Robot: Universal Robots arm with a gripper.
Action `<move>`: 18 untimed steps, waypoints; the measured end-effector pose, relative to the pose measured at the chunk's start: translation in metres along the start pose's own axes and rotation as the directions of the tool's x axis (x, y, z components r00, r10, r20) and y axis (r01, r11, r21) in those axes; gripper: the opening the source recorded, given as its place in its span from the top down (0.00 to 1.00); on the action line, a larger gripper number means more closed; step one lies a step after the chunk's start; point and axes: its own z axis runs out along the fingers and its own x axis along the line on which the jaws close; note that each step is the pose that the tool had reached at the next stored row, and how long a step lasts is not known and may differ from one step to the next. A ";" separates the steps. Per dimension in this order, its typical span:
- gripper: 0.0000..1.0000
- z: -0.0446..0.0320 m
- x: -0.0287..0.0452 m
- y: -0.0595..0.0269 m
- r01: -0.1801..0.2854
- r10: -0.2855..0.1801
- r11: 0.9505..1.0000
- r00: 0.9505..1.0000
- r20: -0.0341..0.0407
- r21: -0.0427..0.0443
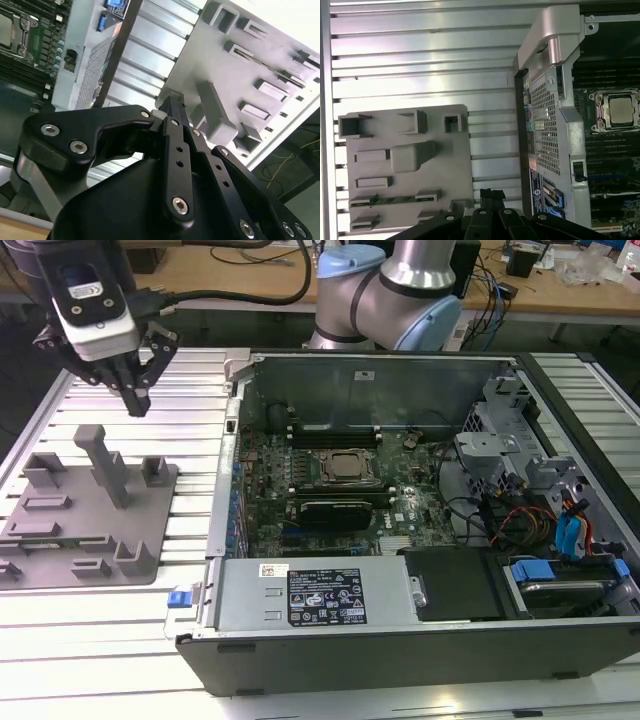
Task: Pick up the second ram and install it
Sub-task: 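Reach for the second ram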
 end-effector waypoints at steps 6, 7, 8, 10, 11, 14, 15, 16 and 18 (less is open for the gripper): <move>0.92 -0.0004 0.0218 -0.0014 0.000 0.000 1.000 1.000 0.000 0.000; 0.92 -0.0005 0.0265 -0.0017 0.000 0.000 1.000 1.000 0.000 0.000; 0.92 -0.0005 0.0287 -0.0018 0.000 0.000 1.000 1.000 0.000 0.000; 0.92 -0.0007 0.0341 -0.0022 0.000 0.000 1.000 1.000 0.000 0.000; 0.92 -0.0007 0.0391 -0.0025 0.000 0.000 1.000 1.000 0.000 0.000; 0.92 -0.0006 0.0561 -0.0036 0.000 0.000 1.000 1.000 0.000 0.000; 0.92 -0.0005 0.0618 -0.0040 0.000 0.000 1.000 1.000 0.000 0.000; 0.92 -0.0003 0.0646 -0.0042 0.000 0.000 1.000 1.000 0.000 0.000; 0.92 0.0011 0.0734 -0.0048 0.000 0.000 1.000 1.000 0.000 0.000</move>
